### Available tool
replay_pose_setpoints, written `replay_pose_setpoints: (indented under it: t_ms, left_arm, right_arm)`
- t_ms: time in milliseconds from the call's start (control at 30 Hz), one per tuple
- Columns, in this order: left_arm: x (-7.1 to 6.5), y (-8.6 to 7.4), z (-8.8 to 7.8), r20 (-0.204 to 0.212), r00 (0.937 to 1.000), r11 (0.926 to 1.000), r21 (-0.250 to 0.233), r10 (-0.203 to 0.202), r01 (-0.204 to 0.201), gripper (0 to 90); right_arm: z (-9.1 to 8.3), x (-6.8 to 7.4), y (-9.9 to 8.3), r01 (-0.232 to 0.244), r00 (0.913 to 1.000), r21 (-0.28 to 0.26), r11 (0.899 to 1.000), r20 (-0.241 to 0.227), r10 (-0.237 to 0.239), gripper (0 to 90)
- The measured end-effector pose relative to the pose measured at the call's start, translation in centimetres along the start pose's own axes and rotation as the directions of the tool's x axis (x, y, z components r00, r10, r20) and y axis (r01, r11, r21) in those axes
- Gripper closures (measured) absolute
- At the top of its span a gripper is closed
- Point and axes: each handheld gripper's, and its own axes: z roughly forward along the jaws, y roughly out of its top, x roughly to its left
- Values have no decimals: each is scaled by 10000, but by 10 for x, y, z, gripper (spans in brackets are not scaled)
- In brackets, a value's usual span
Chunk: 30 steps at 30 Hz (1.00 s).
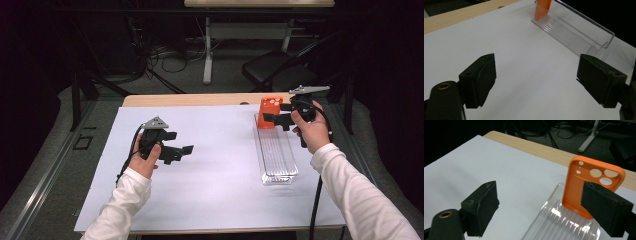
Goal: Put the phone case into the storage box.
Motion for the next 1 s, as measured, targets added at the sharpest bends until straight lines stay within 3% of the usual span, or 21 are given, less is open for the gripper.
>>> replay_pose_setpoints:
  t_ms: [233,467,1000]
  left_arm:
    - [-2,-1,-8,63,10000,9999,-106,37,-36,162]
    - [-7,-4,-14,204,9992,9994,17,358,-358,162]
    - [-27,-18,-11,364,9955,9959,187,873,-880,162]
  right_arm:
    - [0,12,-4,437,9988,68,9990,-240,-435,130]
    - [0,28,-11,886,9946,282,9957,-574,-869,126]
    - [-10,74,-45,1486,9853,77,9889,-859,-1474,129]
